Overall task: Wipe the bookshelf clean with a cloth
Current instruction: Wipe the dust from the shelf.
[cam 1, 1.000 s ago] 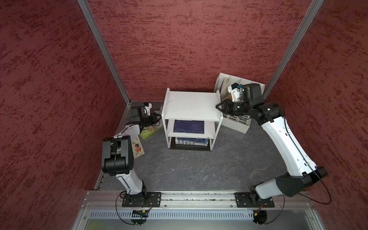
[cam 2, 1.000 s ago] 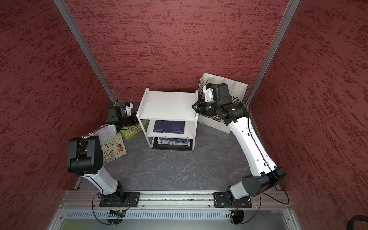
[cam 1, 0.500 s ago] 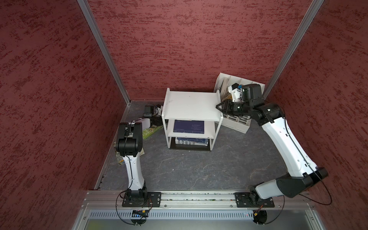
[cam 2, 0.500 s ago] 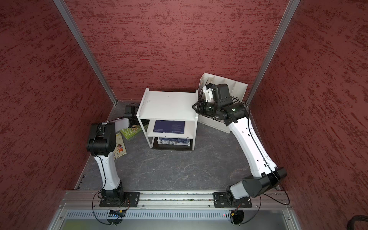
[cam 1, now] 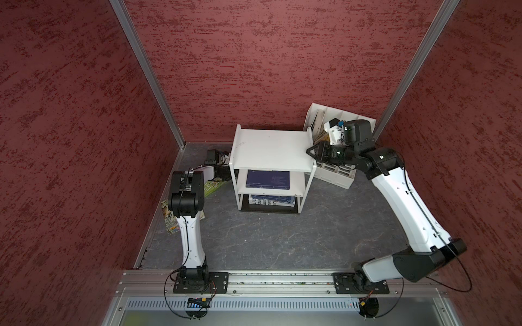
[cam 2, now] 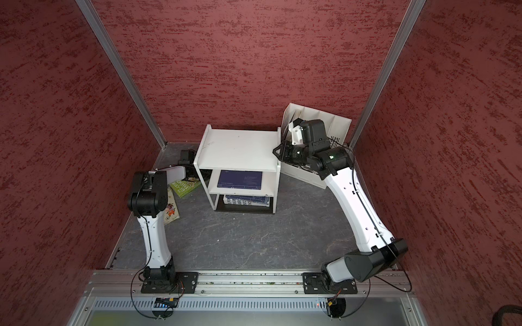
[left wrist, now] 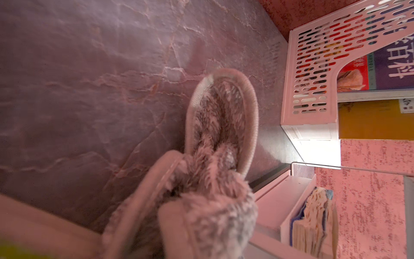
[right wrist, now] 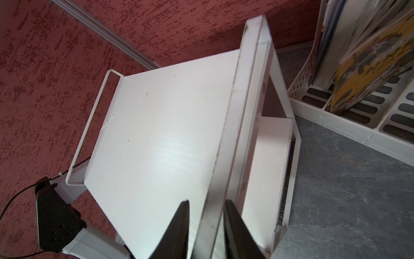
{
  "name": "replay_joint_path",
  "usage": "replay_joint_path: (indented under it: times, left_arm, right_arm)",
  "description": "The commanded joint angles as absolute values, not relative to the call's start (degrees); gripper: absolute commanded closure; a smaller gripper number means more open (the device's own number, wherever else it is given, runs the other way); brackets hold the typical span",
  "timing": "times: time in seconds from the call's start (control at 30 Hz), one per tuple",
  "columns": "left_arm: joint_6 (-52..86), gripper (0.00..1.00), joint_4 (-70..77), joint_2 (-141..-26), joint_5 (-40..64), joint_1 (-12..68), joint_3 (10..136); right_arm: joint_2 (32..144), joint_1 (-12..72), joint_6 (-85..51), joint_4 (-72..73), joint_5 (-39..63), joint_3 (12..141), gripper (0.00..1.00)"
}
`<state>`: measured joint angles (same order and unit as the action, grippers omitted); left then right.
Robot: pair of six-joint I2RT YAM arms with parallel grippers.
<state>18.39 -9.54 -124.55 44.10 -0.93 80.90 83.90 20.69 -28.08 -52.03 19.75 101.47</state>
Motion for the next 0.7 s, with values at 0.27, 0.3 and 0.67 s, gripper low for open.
replay_joint_path:
  times: [0.27,0.3,0.67]
  left_arm:
    - [22.0,1.0,-6.6,-115.4,59.7,-3.5,79.8]
    - [21.9,1.0,-6.7,-114.9,60.7,-3.5,80.1]
    - [16.9,1.0,-12.0,-110.5,65.9,-3.5,83.7]
  right_arm:
    - [81.7,20.5,-28.2,-55.0,17.8,98.7,0.69]
    - [81.6,20.5,-28.2,-55.0,17.9,98.6,0.69]
    - [80.1,20.5,-28.1,-54.6,17.7,97.2,0.69]
